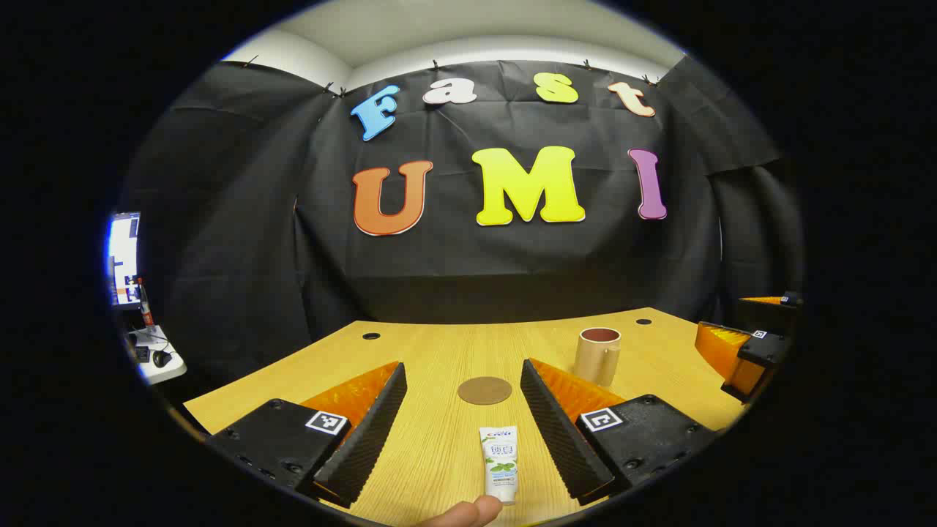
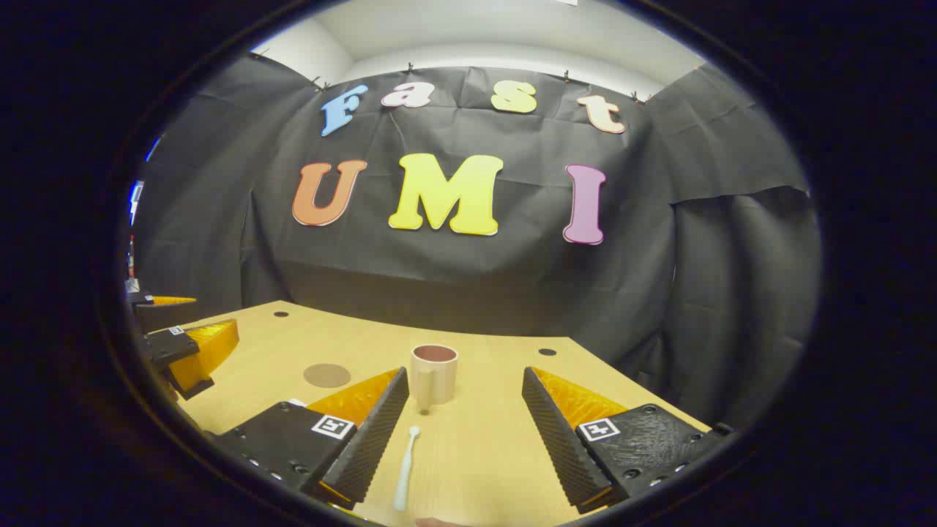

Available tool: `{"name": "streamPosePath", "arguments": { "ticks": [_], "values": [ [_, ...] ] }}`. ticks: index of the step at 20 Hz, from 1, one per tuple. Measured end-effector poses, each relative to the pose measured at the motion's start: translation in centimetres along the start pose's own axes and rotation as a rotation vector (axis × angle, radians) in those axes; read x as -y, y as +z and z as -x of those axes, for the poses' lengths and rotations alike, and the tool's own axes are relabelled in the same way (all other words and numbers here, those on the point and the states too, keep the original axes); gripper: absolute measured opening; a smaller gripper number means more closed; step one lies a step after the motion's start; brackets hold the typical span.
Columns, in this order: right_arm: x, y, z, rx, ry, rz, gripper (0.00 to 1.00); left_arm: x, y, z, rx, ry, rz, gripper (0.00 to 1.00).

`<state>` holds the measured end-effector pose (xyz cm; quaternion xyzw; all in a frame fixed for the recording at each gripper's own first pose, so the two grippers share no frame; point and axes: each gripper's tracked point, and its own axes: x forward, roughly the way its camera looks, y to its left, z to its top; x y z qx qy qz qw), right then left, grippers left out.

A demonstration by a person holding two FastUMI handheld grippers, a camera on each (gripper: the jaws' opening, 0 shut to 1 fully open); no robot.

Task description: Put the toothbrush and toothpaste on the desktop into the cup, then pick up the cup and place it on the coaster on the desktop.

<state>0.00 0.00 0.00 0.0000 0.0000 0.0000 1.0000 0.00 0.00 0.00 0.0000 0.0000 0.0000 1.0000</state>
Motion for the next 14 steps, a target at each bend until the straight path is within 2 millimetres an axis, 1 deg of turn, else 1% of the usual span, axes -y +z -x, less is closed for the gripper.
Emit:
{"name": "streamPosePath", "arguments": {
  "ticks": [3,4,7,8,9,11,12,13,14],
  "values": [
    [0.0,0.0,0.0,0.0,0.0,0.0,0.95,0.49,-0.25,0.31,-0.005,-0.014,0.01,0.99],
    [0.0,0.0,0.0,0.0,0.0,0.0,0.98,0.42,-0.27,0.43,-0.005,-0.016,0.012,0.99],
    [0.0,0.0,0.0,0.0,0.0,0.0,0.99,0.28,-0.27,0.48,0.002,-0.012,0.015,0.99],
    [0.0,0.0,0.0,0.0,0.0,0.0,0.95,0.25,-0.32,0.56,-0.001,-0.012,0.014,0.99],
    [0.0,0.0,0.0,0.0,0.0,0.0,0.98,0.31,-0.37,0.56,-0.002,-0.013,0.012,0.99],
    [0.0,0.0,0.0,0.0,0.0,0.0,0.98,0.51,-0.05,0.68,0.002,-0.016,0.006,0.99],
    [0.0,0.0,0.0,0.0,0.0,0.0,0.95,0.38,0.06,0.75,0.007,-0.014,0.004,0.99],
    [0.0,0.0,0.0,0.0,0.0,0.0,0.95,0.32,0.18,0.71,0.008,-0.014,0.001,0.99],
    [-0.03,0.09,0.04,0.003,-0.012,-0.003,0.98,0.3,0.18,0.69,0.007,-0.012,-0.003,0.99]
  ]
}}
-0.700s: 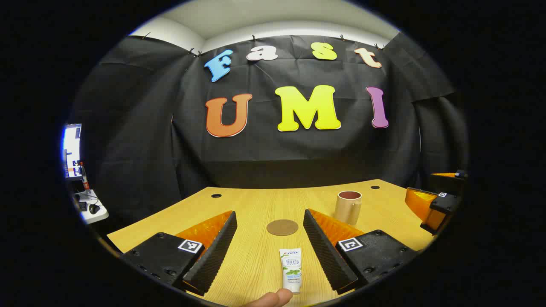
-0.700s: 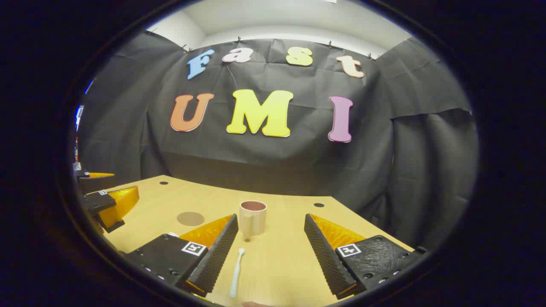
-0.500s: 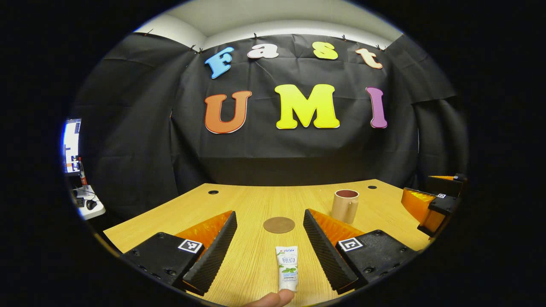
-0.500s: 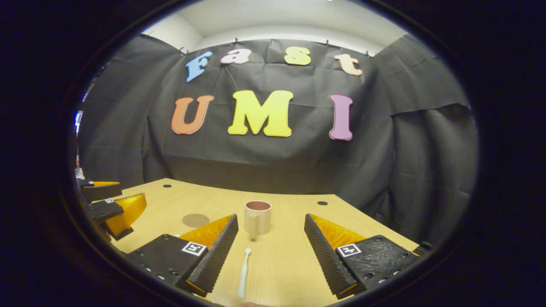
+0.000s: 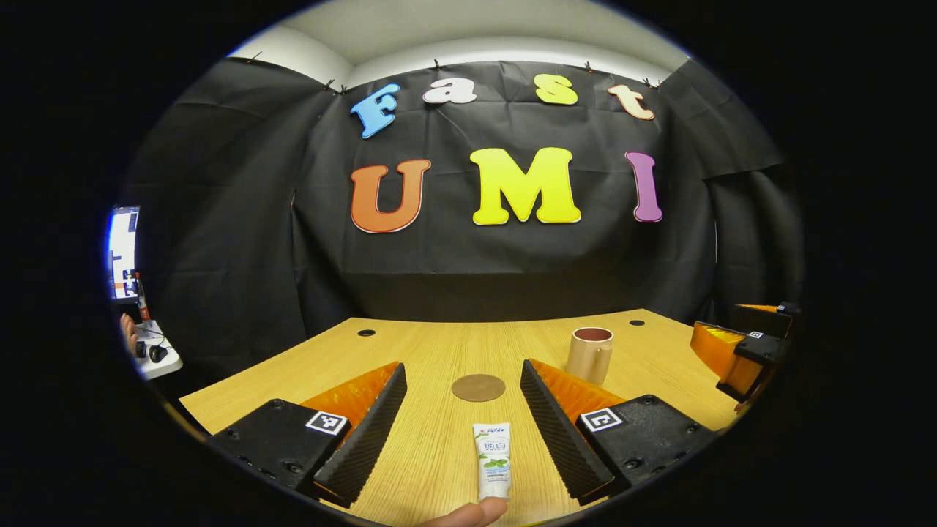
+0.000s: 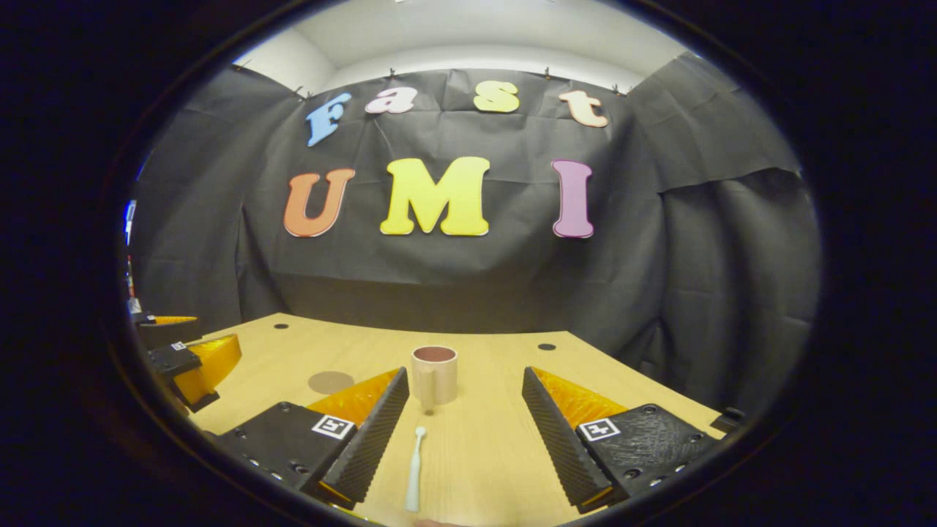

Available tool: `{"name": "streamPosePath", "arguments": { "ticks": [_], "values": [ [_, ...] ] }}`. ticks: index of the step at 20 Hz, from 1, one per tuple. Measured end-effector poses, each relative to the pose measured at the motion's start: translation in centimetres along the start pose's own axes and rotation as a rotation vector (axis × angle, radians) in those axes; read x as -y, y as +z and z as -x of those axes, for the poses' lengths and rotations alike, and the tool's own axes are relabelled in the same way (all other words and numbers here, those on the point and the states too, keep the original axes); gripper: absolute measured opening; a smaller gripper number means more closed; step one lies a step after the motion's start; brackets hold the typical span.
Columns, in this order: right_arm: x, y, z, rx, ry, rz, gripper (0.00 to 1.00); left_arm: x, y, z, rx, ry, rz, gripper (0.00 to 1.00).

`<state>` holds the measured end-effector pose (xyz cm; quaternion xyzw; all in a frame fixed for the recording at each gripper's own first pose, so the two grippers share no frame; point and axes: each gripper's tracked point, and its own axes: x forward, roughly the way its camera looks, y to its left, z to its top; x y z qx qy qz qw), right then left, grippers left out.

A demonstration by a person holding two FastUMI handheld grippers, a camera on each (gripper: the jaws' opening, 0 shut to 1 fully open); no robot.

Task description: Put the toothbrush and toothpaste on the desktop into the cup, then pick up the cup and place it on the coaster on the desktop.

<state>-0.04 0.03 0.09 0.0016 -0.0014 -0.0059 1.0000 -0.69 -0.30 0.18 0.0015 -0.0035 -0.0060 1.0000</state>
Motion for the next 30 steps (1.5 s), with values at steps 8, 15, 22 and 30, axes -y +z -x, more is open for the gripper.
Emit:
{"name": "streamPosePath", "arguments": {
  "ticks": [8,15,22,30],
  "values": [
    [0.4,-0.1,-0.2,0.006,-0.011,0.015,0.95,0.3,0.5,0.1,-0.001,-0.01,-0.006,0.99],
    [-1.6,-4.2,-1.6,-0.107,0.047,0.033,0.99,0.2,-0.1,-0.1,-0.013,-0.008,-0.005,0.99],
    [-3.6,-11.2,-3.9,-0.322,0.061,0.018,0.98,-0.1,-2.3,-0.3,-0.049,-0.012,0.002,0.99],
    [-6.4,-16.4,-4.8,-0.556,0.099,0.012,0.72,-1.0,-4.4,-0.8,-0.105,-0.009,0.017,1.0]
  ]
}}
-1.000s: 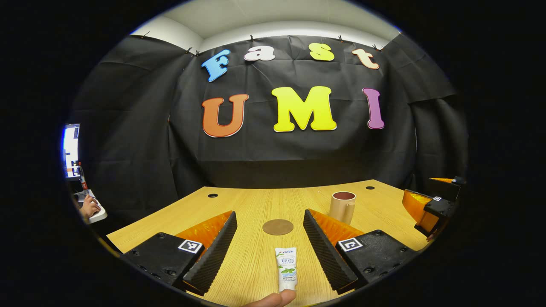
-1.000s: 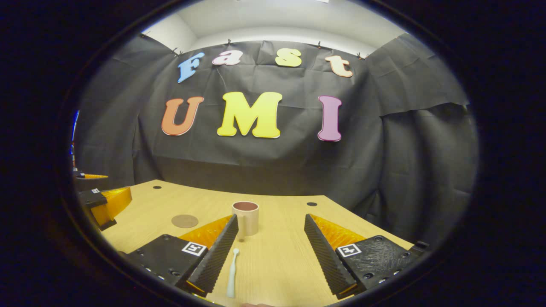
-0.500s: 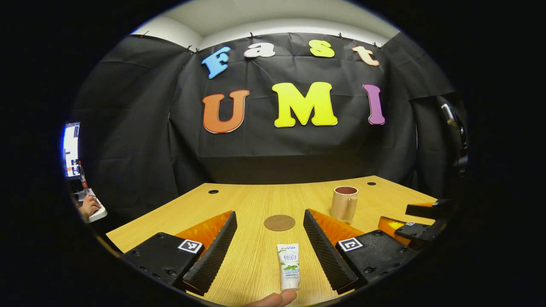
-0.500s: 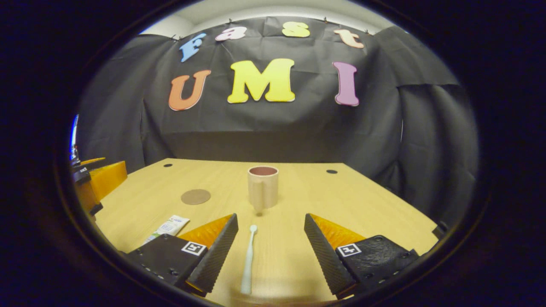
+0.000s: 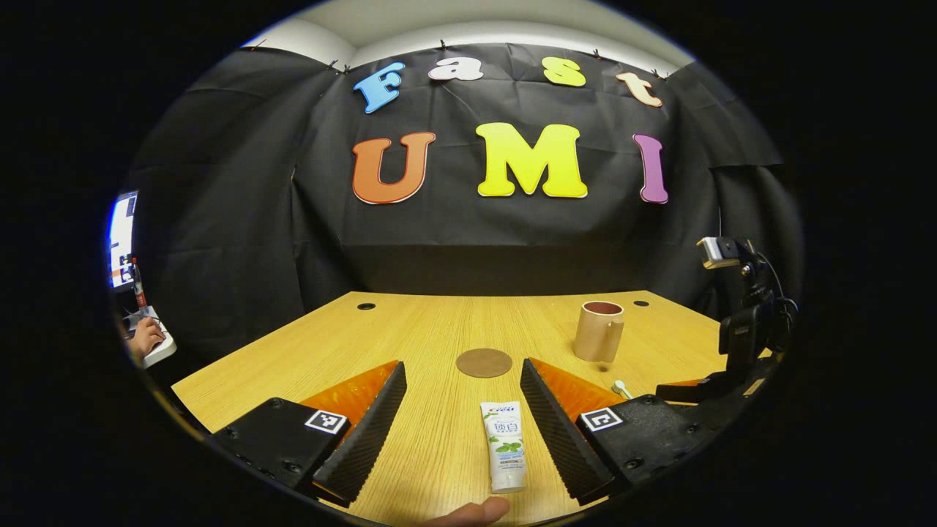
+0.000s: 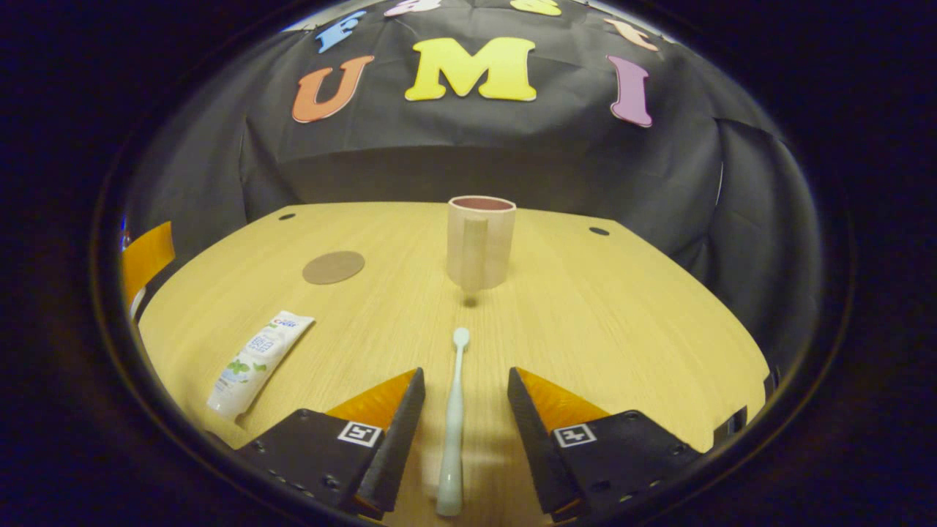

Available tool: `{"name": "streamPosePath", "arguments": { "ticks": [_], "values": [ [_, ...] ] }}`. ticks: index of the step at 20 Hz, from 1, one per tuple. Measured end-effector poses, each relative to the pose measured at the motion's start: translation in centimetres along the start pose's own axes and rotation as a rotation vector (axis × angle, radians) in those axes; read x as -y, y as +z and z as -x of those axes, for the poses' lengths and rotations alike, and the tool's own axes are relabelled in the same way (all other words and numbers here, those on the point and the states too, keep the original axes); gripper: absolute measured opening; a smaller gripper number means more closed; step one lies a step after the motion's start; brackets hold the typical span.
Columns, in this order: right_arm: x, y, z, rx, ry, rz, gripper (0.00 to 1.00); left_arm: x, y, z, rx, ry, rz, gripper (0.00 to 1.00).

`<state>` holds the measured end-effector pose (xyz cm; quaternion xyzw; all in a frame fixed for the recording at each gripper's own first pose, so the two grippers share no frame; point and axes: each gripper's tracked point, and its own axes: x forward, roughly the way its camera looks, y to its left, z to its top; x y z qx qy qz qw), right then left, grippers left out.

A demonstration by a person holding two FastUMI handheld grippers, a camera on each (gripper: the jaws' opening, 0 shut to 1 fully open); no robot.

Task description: Put the toothbrush and toothpaste on the desktop into the cup, then pick up the cup and place it on the coaster on the desktop.

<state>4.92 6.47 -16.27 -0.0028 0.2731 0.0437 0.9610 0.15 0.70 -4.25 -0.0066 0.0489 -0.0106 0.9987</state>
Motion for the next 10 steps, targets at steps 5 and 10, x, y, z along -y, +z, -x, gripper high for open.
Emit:
{"name": "streamPosePath", "arguments": {
  "ticks": [5,10],
  "values": [
    [0.1,-0.1,-0.3,-0.073,0.033,-0.083,0.26,-0.1,-0.9,-0.7,-0.037,-0.018,0.009,0.99],
    [0.1,-0.2,-0.3,-0.089,0.057,-0.09,0.04,0.8,-3.6,-1.7,-0.153,-0.05,0.023,1.0]
  ]
}}
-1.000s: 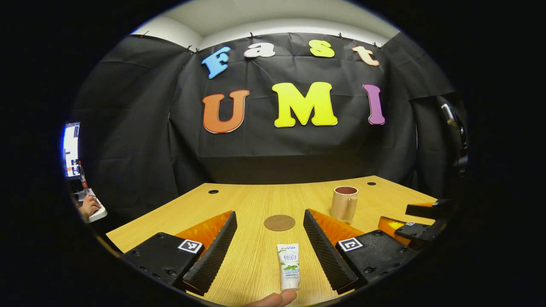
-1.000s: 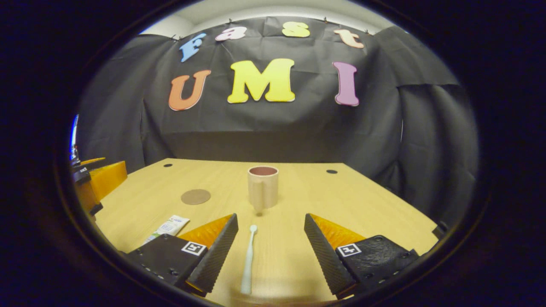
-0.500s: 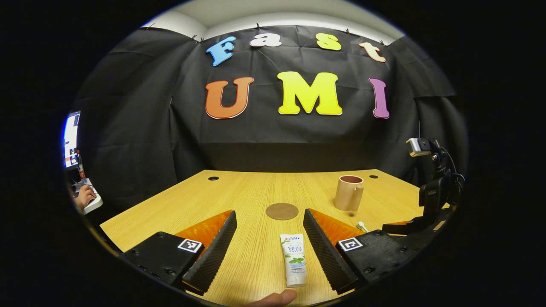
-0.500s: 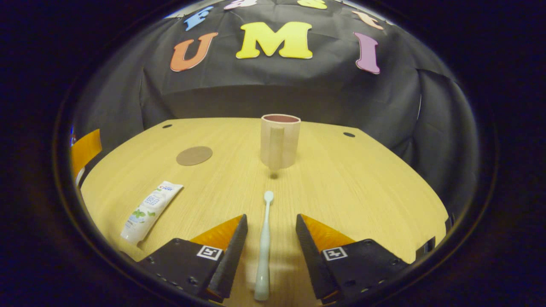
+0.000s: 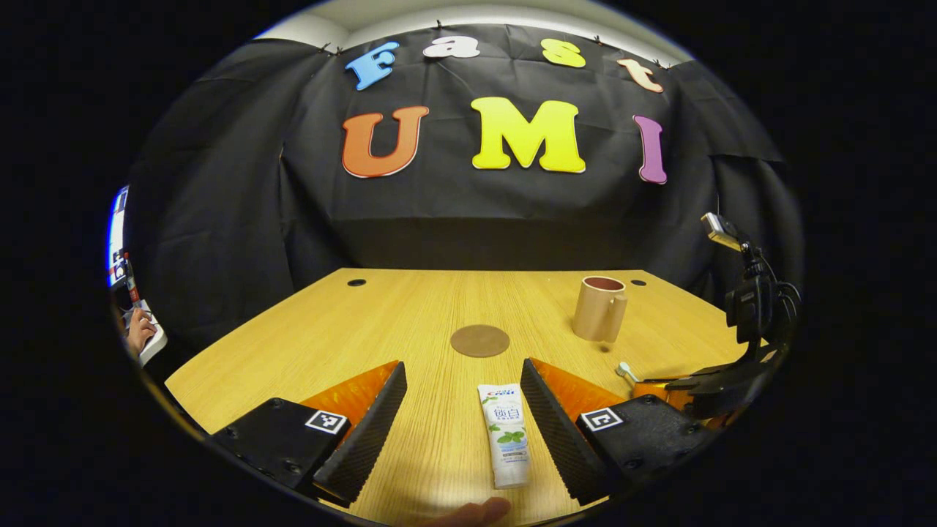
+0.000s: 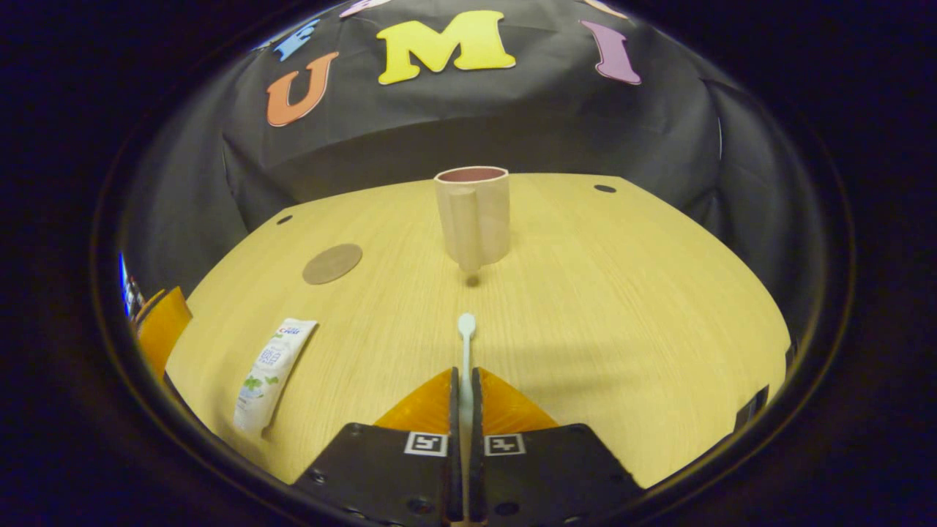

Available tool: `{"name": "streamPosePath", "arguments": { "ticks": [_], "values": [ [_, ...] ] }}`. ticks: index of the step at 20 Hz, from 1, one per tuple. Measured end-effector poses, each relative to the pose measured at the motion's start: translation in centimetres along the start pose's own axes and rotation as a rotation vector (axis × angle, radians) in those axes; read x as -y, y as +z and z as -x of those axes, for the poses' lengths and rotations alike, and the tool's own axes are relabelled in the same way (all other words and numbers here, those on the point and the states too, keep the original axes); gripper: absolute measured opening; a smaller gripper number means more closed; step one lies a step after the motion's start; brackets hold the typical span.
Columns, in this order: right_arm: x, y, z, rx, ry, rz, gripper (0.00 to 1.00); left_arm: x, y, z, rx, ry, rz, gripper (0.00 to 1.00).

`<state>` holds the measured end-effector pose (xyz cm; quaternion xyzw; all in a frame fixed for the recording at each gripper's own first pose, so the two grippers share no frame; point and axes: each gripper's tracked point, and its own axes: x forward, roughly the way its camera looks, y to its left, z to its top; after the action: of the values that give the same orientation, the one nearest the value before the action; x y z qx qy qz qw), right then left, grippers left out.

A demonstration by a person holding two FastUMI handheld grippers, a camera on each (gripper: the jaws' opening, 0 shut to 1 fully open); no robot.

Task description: Put the toothbrush and toothpaste on the desktop into the cup, then pick up the cup and place it on the coaster on the desktop.

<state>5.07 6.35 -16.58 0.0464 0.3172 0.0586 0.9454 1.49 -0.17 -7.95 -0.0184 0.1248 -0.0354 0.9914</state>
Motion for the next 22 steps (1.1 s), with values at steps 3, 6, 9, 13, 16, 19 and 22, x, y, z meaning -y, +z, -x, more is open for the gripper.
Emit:
{"name": "streamPosePath", "arguments": {
  "ticks": [3,6,9,13,16,19,22],
  "values": [
    [0.0,-0.1,0.6,0.003,0.029,-0.01,0.0,1.0,-2.4,-0.6,-0.11,-0.035,0.016,1.0],
    [-0.2,0.1,1.5,0.028,0.063,-0.016,0.0,1.5,-3.7,-1.0,-0.178,-0.042,0.002,1.0],
    [0.1,1.3,3.0,0.075,0.089,-0.022,0.0,1.7,-4.7,-1.2,-0.224,-0.036,-0.027,1.0],
    [0.0,2.4,5.3,0.127,0.122,-0.022,0.0,2.8,-5.9,-0.9,-0.314,-0.057,-0.005,0.99],
    [0.1,2.9,6.4,0.159,0.126,-0.014,0.0,3.0,-6.9,-1.1,-0.357,-0.05,-0.029,0.98],
    [0.3,3.2,7.1,0.175,0.136,-0.021,0.0,3.3,-7.6,-0.7,-0.409,-0.043,-0.022,0.88],
    [0.5,3.7,7.8,0.198,0.141,-0.028,0.0,3.1,-8.1,-0.6,-0.437,-0.025,-0.044,0.75]
  ]
}}
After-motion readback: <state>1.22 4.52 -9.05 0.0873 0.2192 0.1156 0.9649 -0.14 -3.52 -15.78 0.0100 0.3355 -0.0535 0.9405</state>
